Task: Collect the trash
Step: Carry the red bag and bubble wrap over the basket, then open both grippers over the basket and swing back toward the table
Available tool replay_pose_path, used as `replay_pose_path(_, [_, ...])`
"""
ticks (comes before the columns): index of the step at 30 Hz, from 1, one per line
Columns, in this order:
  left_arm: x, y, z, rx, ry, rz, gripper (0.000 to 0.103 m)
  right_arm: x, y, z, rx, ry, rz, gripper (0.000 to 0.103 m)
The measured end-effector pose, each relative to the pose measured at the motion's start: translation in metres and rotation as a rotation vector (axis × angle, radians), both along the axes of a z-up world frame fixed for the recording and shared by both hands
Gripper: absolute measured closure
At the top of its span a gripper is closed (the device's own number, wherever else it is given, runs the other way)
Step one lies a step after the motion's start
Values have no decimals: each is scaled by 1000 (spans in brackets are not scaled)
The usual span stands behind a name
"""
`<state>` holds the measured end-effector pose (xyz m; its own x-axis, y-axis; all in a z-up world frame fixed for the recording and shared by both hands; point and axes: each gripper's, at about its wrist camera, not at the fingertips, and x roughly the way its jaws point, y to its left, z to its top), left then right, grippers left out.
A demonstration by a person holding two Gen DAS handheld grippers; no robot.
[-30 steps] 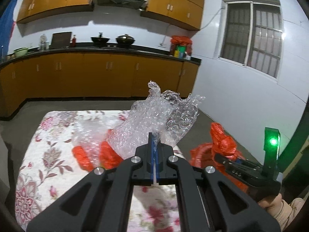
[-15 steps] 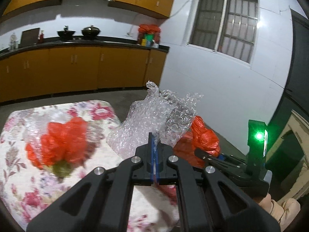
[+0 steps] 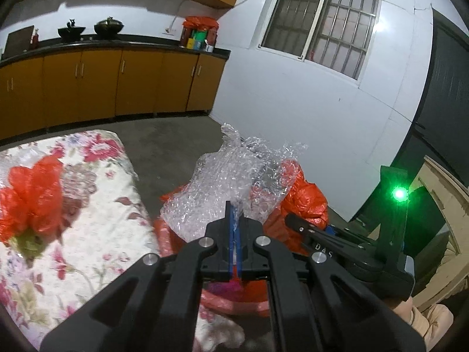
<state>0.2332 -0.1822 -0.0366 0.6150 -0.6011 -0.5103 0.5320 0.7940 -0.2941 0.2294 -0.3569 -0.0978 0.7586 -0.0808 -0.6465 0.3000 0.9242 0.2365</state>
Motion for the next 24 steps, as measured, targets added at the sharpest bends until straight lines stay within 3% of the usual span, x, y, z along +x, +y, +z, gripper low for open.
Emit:
replay_pose_path(8, [13, -23, -18, 2, 48, -34, 99, 3, -9, -2, 4, 4, -15, 69])
replay_pose_path(10, [17, -26, -26, 9, 67, -30, 93, 3, -8, -3, -1, 3, -12, 66])
replay_pose_path(12, [20, -23, -31, 14, 78, -17, 78, 4, -7, -4, -3, 0, -8, 58])
replay_pose_path(14, [20, -17, -35, 22, 79, 2, 69, 3, -6, -5, -5, -5, -7, 43])
replay_pose_path(17, [24, -1, -38, 42, 81, 48, 63, -3, -7, -7, -10, -10, -15, 40])
replay_pose_path(24, [20, 50, -37, 140, 21, 241, 30, -2, -1, -5, -23, -11, -23, 32])
